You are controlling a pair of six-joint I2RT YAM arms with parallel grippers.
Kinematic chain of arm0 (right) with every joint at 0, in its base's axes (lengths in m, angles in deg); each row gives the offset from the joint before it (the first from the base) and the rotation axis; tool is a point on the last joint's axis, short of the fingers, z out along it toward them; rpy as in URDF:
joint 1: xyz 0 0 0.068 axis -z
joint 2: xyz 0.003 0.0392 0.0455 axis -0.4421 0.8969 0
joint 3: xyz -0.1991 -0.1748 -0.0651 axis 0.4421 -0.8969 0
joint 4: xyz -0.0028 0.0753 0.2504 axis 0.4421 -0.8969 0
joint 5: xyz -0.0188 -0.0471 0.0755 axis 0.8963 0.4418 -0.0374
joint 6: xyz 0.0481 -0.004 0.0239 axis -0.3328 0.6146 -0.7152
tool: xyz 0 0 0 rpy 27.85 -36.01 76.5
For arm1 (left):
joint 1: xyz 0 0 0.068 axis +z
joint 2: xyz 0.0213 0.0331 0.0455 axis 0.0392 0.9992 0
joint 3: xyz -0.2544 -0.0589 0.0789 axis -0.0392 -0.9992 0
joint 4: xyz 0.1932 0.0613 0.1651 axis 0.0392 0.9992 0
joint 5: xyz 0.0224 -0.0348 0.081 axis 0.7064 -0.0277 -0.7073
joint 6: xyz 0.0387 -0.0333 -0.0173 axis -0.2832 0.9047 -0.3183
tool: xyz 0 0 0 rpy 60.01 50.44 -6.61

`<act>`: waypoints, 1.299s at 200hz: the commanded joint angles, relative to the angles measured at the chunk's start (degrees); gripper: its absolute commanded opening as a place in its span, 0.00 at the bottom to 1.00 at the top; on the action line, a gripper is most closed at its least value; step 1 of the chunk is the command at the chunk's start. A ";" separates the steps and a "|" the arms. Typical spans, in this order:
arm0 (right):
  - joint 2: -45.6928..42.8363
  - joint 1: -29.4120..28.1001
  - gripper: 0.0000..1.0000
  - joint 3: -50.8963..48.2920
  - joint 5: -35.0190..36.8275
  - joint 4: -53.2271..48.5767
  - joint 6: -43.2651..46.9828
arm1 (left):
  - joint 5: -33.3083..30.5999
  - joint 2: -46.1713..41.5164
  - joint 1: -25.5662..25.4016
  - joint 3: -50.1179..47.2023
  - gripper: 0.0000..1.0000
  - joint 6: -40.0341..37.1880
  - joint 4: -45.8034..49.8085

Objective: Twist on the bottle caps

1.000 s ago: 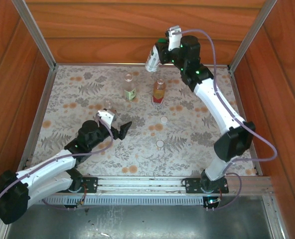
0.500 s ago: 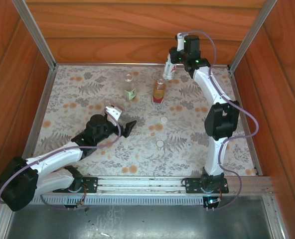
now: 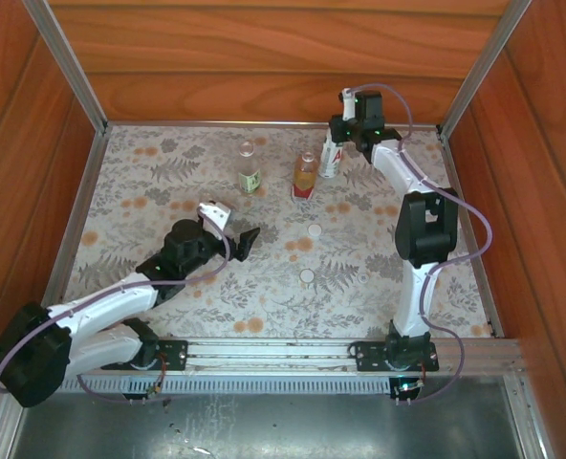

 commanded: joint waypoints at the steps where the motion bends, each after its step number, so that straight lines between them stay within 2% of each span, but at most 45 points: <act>1: -0.36 -0.18 0.22 -3.11 -0.72 2.61 2.99 | 2.07 -2.33 -0.09 -0.63 1.00 0.84 0.59; 19: -1.00 -0.23 0.26 -4.79 -0.65 2.88 3.75 | 2.48 -1.79 0.02 -0.33 1.00 -1.99 0.68; 66: -5.12 -0.40 0.46 -7.05 -2.45 3.50 3.95 | 3.48 2.07 0.15 1.88 1.00 -0.68 2.06; 128: -10.20 -0.89 0.56 -9.77 -2.24 3.67 3.51 | 5.19 2.93 0.13 2.55 1.00 -1.20 2.42; 177: -15.66 -3.33 0.73 -12.75 -1.44 2.87 6.58 | 4.84 4.71 0.23 3.05 1.00 -1.07 2.77; 203: -19.39 -6.56 0.76 -15.85 -2.08 1.65 7.92 | 3.52 6.64 0.15 3.90 1.00 -1.19 2.80; 221: -20.36 -8.22 0.77 -17.41 -3.18 1.04 5.01 | 3.97 7.66 0.15 4.44 1.00 -1.38 2.73; 260: -17.31 -9.76 0.78 -17.82 -6.31 -0.03 3.34 | 4.57 8.22 0.13 4.69 1.00 -1.45 2.75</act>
